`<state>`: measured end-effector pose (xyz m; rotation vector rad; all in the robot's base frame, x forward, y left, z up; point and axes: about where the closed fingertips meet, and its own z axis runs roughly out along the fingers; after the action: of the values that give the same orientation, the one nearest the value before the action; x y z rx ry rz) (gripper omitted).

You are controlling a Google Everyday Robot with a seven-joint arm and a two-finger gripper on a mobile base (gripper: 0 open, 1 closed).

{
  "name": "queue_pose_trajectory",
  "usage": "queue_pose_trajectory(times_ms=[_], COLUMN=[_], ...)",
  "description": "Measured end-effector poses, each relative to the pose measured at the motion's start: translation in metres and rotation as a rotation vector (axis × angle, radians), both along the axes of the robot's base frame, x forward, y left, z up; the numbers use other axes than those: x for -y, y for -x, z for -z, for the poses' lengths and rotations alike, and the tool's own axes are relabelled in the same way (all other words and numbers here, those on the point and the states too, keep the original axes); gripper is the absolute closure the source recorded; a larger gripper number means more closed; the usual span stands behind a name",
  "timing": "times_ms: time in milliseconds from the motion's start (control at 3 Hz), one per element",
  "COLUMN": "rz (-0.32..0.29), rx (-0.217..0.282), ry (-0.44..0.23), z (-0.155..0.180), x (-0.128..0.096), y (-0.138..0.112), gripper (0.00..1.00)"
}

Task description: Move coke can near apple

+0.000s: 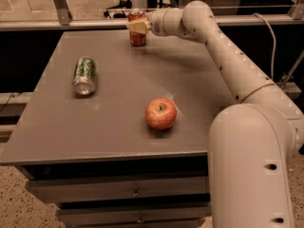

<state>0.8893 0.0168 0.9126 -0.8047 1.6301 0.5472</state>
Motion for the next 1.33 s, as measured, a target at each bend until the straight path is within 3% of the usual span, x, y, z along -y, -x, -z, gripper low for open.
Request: queue_pose_trajectory(times_ms=[333,667,1000,1333], rz=[0.035,0.030,-0.008,-0.031], rx=[0.005,0.039,-0.005,-0.109], ry=[0.024,0.020,-0.002,-0.036], z=[-0.003,-0.043,-0.065,-0.062], x=[0.011,0.033,0.051,0.087], y=[0.002,0.024,0.055,0.104], gripper=[0.75,1.00,1.00,1.00])
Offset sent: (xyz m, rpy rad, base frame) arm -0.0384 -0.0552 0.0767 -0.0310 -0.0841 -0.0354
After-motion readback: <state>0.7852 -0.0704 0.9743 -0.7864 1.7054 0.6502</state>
